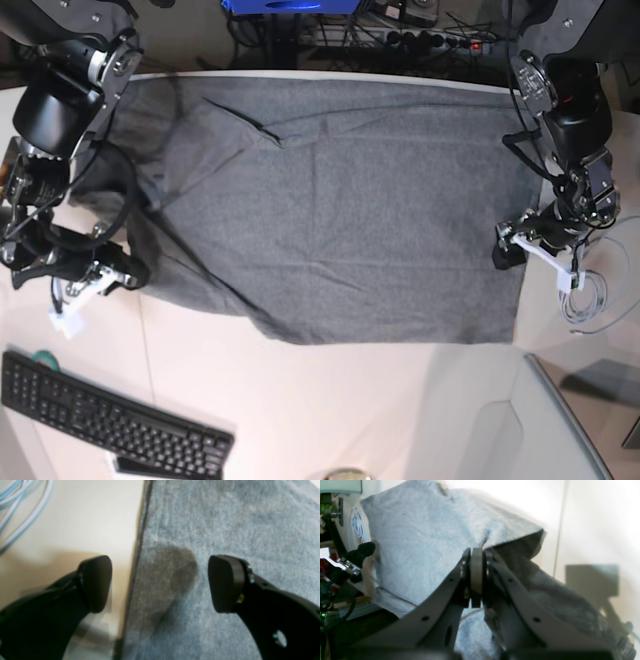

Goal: Layout the t-shirt on the table in an organized manner, then fold the t-shirt properly

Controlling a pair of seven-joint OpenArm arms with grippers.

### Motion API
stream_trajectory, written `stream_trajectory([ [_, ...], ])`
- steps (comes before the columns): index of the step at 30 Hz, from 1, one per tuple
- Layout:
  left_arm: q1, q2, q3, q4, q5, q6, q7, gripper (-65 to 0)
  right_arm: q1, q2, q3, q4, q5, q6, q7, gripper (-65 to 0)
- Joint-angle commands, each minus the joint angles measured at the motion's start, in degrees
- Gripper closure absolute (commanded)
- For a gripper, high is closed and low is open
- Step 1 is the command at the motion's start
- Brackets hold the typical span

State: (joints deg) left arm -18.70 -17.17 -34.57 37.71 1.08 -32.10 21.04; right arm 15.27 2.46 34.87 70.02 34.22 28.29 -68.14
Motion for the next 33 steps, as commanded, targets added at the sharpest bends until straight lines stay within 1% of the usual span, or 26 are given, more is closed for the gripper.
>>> stream_trajectory([
  [1, -0.33, -0.81, 1.03, 0.66, -0.33, -0.12, -0.07, -57.8, 1.04, 0.4, 0.16, 0.79, 1.26, 0.06, 0.75, 0.0],
  [3, 0.19, -0.63, 4.9, 0.66, -0.95, -0.12, -0.07, -57.3, 1.04, 0.49, 0.16, 0.71, 1.26, 0.06, 0.84, 0.0],
  [4, 0.54, -0.55, 5.95, 0.84, -1.04, -0.12, -0.07, -55.5, 1.04, 0.49, 0.16, 0.71, 1.26, 0.06, 0.93, 0.0],
  [5, 0.81, -0.46, 6.22, 1.01, -1.04, -0.12, -0.07, -51.5, 0.95, 0.57, 0.07, 0.71, 1.26, 0.06, 0.93, 0.0],
  [7, 0.9, -0.37, 6.13, 1.01, -1.04, -0.12, -0.07, -38.0, 0.95, 0.57, -0.02, 0.79, 1.26, 0.06, 0.84, 0.0],
  [10, 0.72, -0.37, 6.13, 1.1, -1.04, -0.12, -0.07, -11.4, 0.86, 0.57, 0.16, 0.79, 1.26, 0.06, 0.84, 0.0],
  [11, 0.63, -0.37, 6.13, 1.1, -1.04, -0.12, -0.07, -3.8, 0.86, 0.57, 0.16, 0.71, 1.26, 0.06, 0.84, 0.0],
  [12, 0.54, -0.37, 6.13, 1.27, -1.04, -0.12, -0.07, 0.0, 0.86, 0.66, 0.07, 0.62, 1.26, 0.06, 0.93, 0.0],
  [14, 0.81, -0.37, 6.13, 2.95, -1.04, -0.12, 0.19, 0.0, 0.86, 0.66, -0.1, 0.62, 1.17, 0.06, 0.93, 0.0],
  [16, 1.6, -0.19, 6.13, 7.34, -1.04, -0.12, 0.37, 0.0, 0.86, 0.66, -0.19, 0.62, 1.17, 0.06, 0.93, 0.0],
  [18, 3.8, 1.04, 6.39, 13.23, -0.77, -0.12, 1.78, 0.0, 0.86, 0.66, -0.19, 0.53, 1.08, 0.06, 0.93, 0.0],
  [23, 8.98, 3.32, 6.3, 31.08, -0.51, -0.12, 13.2, 0.0, 0.86, 0.66, -0.19, 0.53, 0.9, 0.06, 1.02, 0.0],
  [28, 14.35, 4.47, 6.48, 43.12, -0.51, -0.12, 24.28, 0.0, 0.86, 0.66, -0.19, 0.53, 0.9, 0.06, 1.02, 0.0],
  [30, 16.46, 5.26, 6.22, 46.99, -0.51, -0.12, 27.45, 0.0, 0.86, 0.66, -0.19, 0.53, 0.9, 0.06, 1.02, 0.0],
  [33, 19.62, 5.26, 6.65, 50.42, -0.42, -0.12, 30.52, 0.0, 0.86, 0.66, -0.19, 0.53, 0.9, 0.06, 1.02, 0.0],
])
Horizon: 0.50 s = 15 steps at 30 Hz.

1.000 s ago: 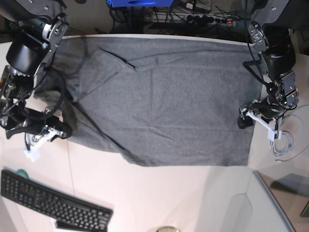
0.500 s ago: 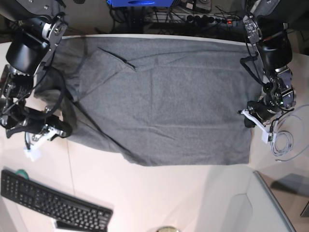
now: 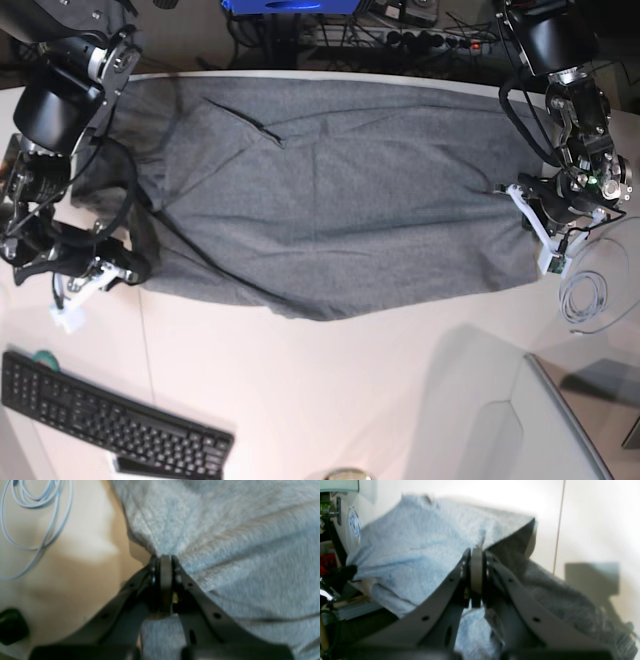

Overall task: Layout the t-shirt on the table in an organized manner, then fold the t-shirt properly
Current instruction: 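Lift the held shirt side with both grippers and pull it taut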

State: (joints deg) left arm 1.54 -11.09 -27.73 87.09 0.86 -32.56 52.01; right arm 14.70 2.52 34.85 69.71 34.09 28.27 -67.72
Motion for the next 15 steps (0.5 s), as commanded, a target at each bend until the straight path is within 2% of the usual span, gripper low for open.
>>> stream_trajectory([
  [1, 0.09, -0.82, -0.19, 1.31, -0.2, 0.34, 0.17, 0.0, 1.43, 0.6, -0.17, 0.84, 1.03, 0.08, 0.6, 0.0],
  [9, 1.32, -1.26, -0.71, 1.75, -0.2, 0.34, 7.55, 0.0, 1.35, 0.6, -0.17, 0.84, 1.03, 0.08, 0.43, 0.0],
  [10, 1.32, -1.35, -0.71, 1.83, -0.2, 0.34, 8.69, -3.1, 1.35, 0.6, -0.17, 0.84, 1.03, 0.08, 0.43, 0.0],
  [11, 1.32, -1.61, -0.71, 2.45, -0.2, 0.34, 9.66, -10.5, 1.35, 0.6, -0.17, 0.84, 1.03, 0.08, 0.34, 0.0],
  [13, 1.84, -1.61, -0.71, 4.21, -0.2, 0.34, 10.72, -21.2, 1.35, 0.6, -0.17, 0.84, 1.03, 0.08, 0.34, 0.0],
  [15, 2.37, -1.61, -0.71, 6.85, -0.29, 0.34, 11.07, -29.5, 1.35, 0.6, -0.17, 0.84, 1.03, 0.08, 0.34, 0.0],
])
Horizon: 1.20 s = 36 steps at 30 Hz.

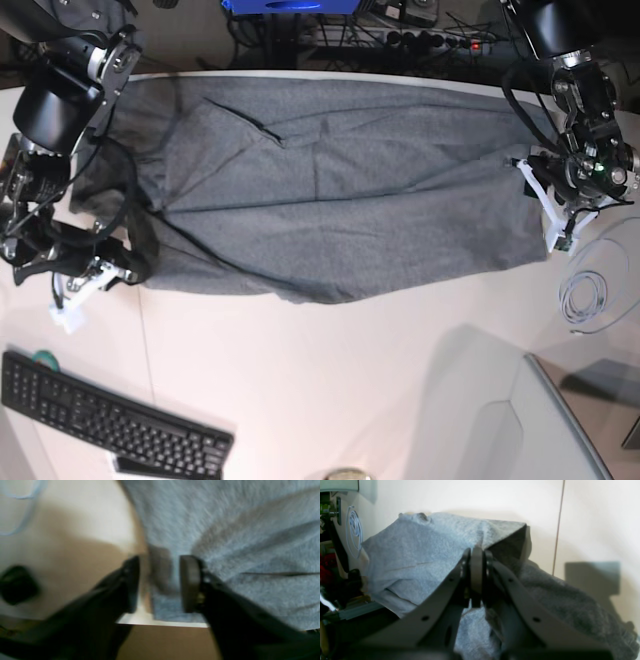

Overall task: Layout the t-shirt on the table in an organized manner, then fold the t-shirt properly
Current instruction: 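Lift the held shirt side with both grippers and pull it taut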

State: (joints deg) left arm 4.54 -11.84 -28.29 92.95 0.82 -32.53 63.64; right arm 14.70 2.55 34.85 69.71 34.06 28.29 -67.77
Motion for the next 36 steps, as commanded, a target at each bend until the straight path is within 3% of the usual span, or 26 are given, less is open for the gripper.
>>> stream_trajectory([
  [1, -0.45, -0.87, -0.15, 2.31, -0.25, 0.31, -0.56, -33.9, 1.35, 0.57, -0.17, 0.84, 1.06, 0.06, 0.38, 0.0],
  [5, -1.06, -0.87, -2.08, 3.89, -0.25, 0.31, -0.82, -45.9, 1.35, 0.57, -0.26, 0.84, 1.06, 0.06, 0.56, 0.0],
  [9, -5.81, -0.52, -11.93, -2.7, -0.51, 0.31, -4.16, -46.6, 1.35, 0.57, -0.26, 0.84, 1.06, 0.06, 0.56, 0.0],
  [13, -10.29, -1.04, -18.26, -14.75, -0.42, 0.23, -14.63, -46.6, 1.35, 0.57, -0.26, 0.84, 0.97, 0.06, 0.47, 0.0],
  [17, -12.4, -2.71, -16.5, -25.3, -0.78, 0.14, -24.21, -46.6, 1.35, 0.57, -2.19, 0.75, 0.97, 0.06, 0.65, 0.0],
  [24, -18.73, -4.65, -16.23, -41.56, -0.86, 0.23, -33.26, -46.4, 0.73, 1.28, -5.0, 0.75, 0.97, 0.06, 0.91, 0.0],
  [34, -25.24, -5.35, -16.15, -54.92, -0.25, 0.4, -41.53, -46.4, -0.15, 1.37, -4.92, 0.75, 0.97, 0.06, 2.67, 0.0],
  [36, -25.77, -6.23, -16.06, -57.91, -0.34, 2.25, -43.02, -46.4, -0.15, 1.37, -4.65, 0.75, 0.97, 0.06, 2.67, 0.0],
])
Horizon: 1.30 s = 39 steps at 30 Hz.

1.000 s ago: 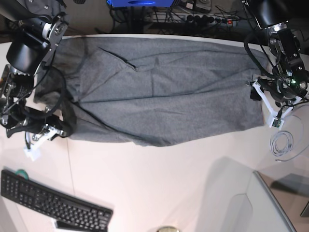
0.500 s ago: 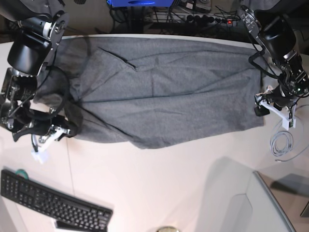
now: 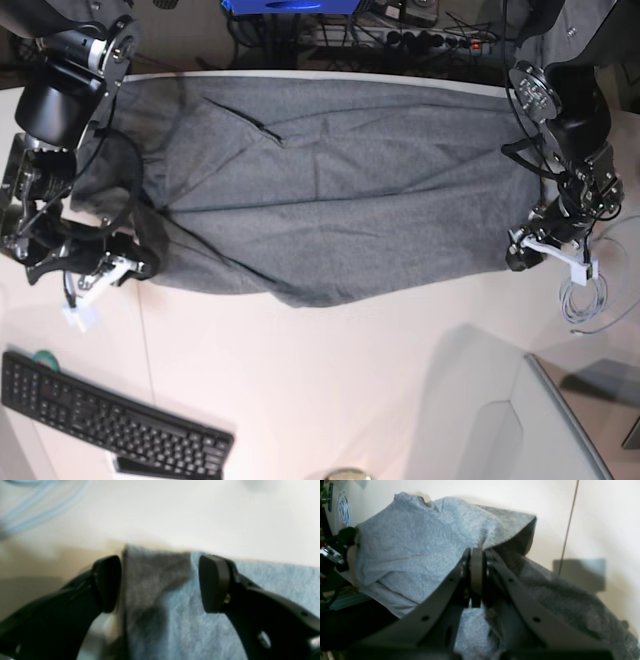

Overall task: Layout the t-shirt on the table in an organized manner, then fold the t-shirt properly
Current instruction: 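Lift the held shirt side with both grippers and pull it taut, then fold the held shirt side over the body with both grippers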

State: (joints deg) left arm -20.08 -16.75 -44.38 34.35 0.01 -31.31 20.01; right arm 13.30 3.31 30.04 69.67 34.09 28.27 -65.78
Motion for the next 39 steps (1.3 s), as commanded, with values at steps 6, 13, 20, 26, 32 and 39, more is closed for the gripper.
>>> stream_trajectory([
  [6, -0.89, -2.46, 0.47, -4.33, 0.21, 4.45, -3.88, -46.1, 1.25, 1.74, 0.24, 0.79, 1.21, 0.08, 0.68, 0.0],
  [13, -1.33, -2.98, 0.56, -8.81, 0.65, 4.45, -8.01, -23.9, 1.25, 1.74, 0.24, 0.79, 1.21, 0.34, 0.77, 0.0],
  [20, -1.33, -2.1, 0.64, -9.43, 0.65, 4.1, -8.54, -5.3, 1.25, 1.74, 0.07, 0.79, 1.12, 0.34, 0.77, 0.0],
  [26, -1.51, -1.93, 9.52, -8.55, -0.05, 3.57, -8.54, 0.0, 1.25, 1.74, -0.28, 0.79, 1.03, 0.34, 1.82, 0.0],
  [32, -5.2, -1.49, 12.25, -2.48, -0.05, -0.29, -2.82, 0.0, 3.18, 5.35, -4.42, -3.25, 0.95, 0.26, 8.33, 0.0],
  [39, -9.42, -1.14, 12.34, 4.9, 0.21, -0.29, 2.72, 0.0, 6.88, 9.66, -10.92, -10.46, 0.95, 0.34, 16.94, 0.0],
])
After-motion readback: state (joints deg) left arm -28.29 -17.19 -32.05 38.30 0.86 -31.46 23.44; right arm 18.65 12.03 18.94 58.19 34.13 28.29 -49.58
